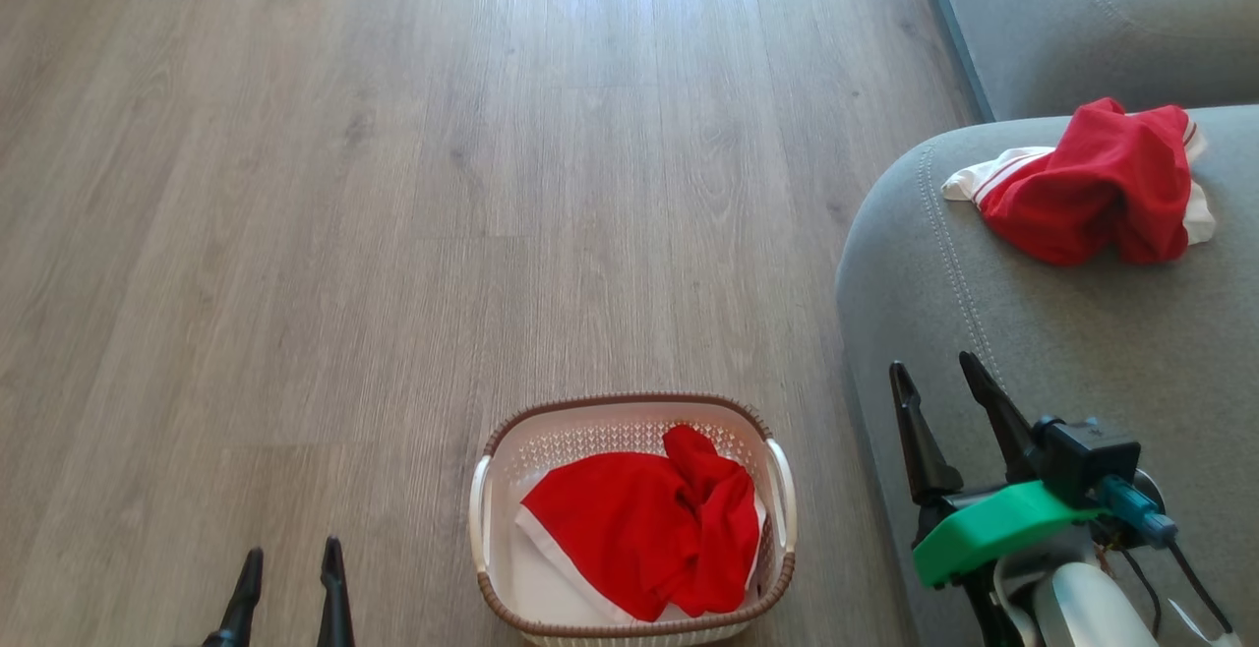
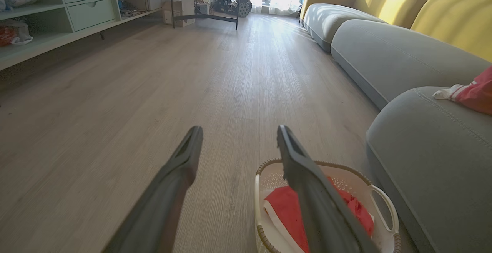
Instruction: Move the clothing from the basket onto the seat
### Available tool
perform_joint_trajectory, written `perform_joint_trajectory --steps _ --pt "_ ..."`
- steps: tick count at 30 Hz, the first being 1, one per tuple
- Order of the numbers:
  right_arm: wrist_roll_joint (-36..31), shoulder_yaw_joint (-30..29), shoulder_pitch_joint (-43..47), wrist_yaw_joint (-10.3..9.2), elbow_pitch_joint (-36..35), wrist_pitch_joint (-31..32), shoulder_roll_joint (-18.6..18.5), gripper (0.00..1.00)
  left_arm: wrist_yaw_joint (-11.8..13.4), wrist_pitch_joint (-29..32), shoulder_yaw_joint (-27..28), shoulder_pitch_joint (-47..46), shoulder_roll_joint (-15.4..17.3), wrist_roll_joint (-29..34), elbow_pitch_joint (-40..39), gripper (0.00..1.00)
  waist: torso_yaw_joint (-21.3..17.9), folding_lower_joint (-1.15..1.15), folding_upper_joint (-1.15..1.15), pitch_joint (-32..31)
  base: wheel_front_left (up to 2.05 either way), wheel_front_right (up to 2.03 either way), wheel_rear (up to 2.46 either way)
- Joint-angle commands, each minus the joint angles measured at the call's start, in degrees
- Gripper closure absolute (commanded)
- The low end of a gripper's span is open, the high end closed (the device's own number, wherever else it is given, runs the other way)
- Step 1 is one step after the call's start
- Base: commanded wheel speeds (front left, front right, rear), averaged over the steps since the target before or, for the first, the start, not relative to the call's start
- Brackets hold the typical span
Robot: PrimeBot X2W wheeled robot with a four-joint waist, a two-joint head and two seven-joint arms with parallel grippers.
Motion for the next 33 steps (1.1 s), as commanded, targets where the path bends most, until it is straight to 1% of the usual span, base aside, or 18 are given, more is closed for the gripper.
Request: perform_joint_trajectory --steps 1,5,10,15,24,33 --pt "0.33 1.12 -0.71 -0.02 -1.76 -0.53 0.36 0.0 -0.22 -0.7 2.64 -1.42 0.1 0.74 -1.27 0.0 -0.02 0.0 0.0 0.02 0.0 0.0 0.0" --pt "0.03 0.83 -0.62 -0.02 -1.78 -0.53 0.36 0.0 -1.09 -0.7 1.66 -1.93 -0.35 1.31 -0.26 0.0 -0.11 0.0 0.0 0.29 0.0 0.0 0.0" --pt "-0.94 -0.75 -0.9 -0.02 -2.55 -0.53 0.36 0.0 -2.32 -0.52 -1.06 -4.15 -1.29 2.4 2.22 0.0 -0.33 0.0 0.0 1.38 0.0 0.0 0.0" --pt "-2.22 -2.84 -2.1 -0.02 -4.51 -0.53 0.36 0.0 -3.85 0.55 -3.67 -8.36 -2.39 3.15 5.55 0.0 -0.92 0.0 0.0 4.65 0.0 0.0 0.0" --pt "-5.08 -6.98 -9.03 -0.02 -9.6 -0.53 0.36 0.0 -6.69 2.32 -8.04 -22.51 -4.95 5.29 16.22 0.0 -2.79 0.0 0.0 17.39 0.0 0.0 0.0" --pt "-6.92 -10.37 -17.12 -0.02 -16.74 -0.54 0.36 0.0 -9.83 2.22 -12.08 -38.04 -7.42 6.25 30.95 0.0 -5.1 0.0 0.0 30.73 0.0 0.0 0.0"
